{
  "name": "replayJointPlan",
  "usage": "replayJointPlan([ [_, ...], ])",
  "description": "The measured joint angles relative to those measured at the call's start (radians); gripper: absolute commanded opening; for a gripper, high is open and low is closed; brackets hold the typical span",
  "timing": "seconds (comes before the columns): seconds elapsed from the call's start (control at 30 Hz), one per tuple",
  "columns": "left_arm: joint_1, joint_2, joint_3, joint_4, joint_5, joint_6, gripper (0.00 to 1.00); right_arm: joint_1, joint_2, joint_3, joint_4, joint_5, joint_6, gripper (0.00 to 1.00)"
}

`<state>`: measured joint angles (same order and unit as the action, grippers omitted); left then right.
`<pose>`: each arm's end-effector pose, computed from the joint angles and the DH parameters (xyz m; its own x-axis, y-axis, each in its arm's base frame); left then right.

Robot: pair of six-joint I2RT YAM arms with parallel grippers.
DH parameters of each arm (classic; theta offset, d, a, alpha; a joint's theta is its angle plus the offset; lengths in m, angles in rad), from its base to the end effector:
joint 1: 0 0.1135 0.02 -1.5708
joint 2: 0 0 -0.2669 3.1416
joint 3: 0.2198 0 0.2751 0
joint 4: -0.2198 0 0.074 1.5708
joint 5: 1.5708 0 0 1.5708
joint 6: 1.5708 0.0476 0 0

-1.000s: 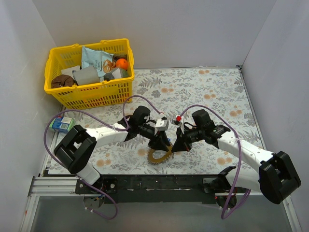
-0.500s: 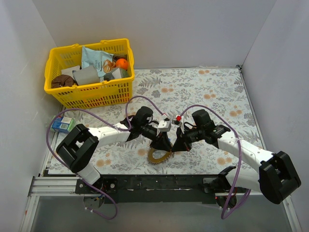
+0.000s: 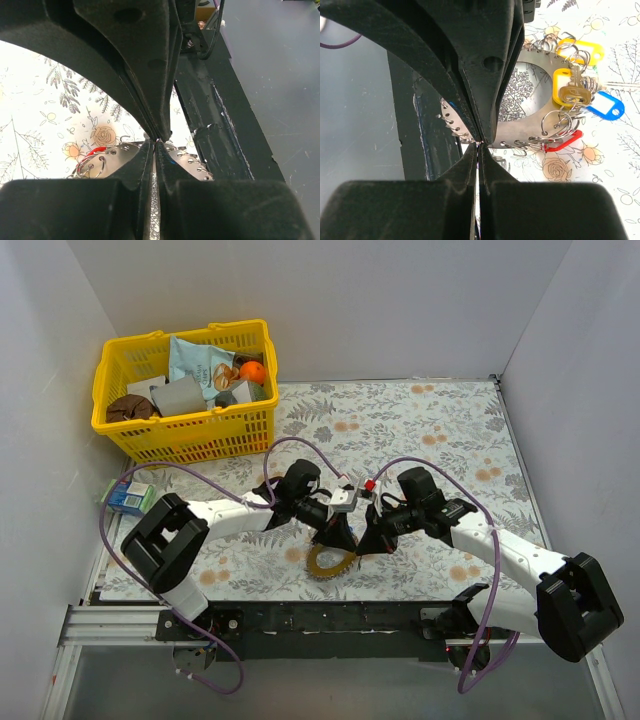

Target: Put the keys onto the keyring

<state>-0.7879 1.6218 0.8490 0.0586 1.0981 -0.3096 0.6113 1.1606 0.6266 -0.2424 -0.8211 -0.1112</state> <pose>0.2098 -0.2709 0.1729 -0.6829 0.4897 -0.5420 0.6186 -0.0069 -0.7857 0.1857 0.1727 0.1987 -0.4794 -0.4283 -0.7659 -0.8773 0.2121 0.4305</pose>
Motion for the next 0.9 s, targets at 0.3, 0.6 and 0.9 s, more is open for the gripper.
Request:
replayJointPlan([
  [0.3,-0.002,0.011,0.017,-0.028,-0.008,0.026,0.0,0.0,0.0,0.0,-0.003,0.02,0.018,0.16],
  [0.6,-0.004,-0.034,-0.062,0.095,-0.071,-0.031,0.0,0.002,-0.051,-0.036,0.068,0.04,0.116,0.5],
  [0.9,-0.021,-0.109,-0.216,0.337,-0.109,-0.179,0.0,0.002,-0.167,-0.056,0.187,0.101,0.18,0.63],
])
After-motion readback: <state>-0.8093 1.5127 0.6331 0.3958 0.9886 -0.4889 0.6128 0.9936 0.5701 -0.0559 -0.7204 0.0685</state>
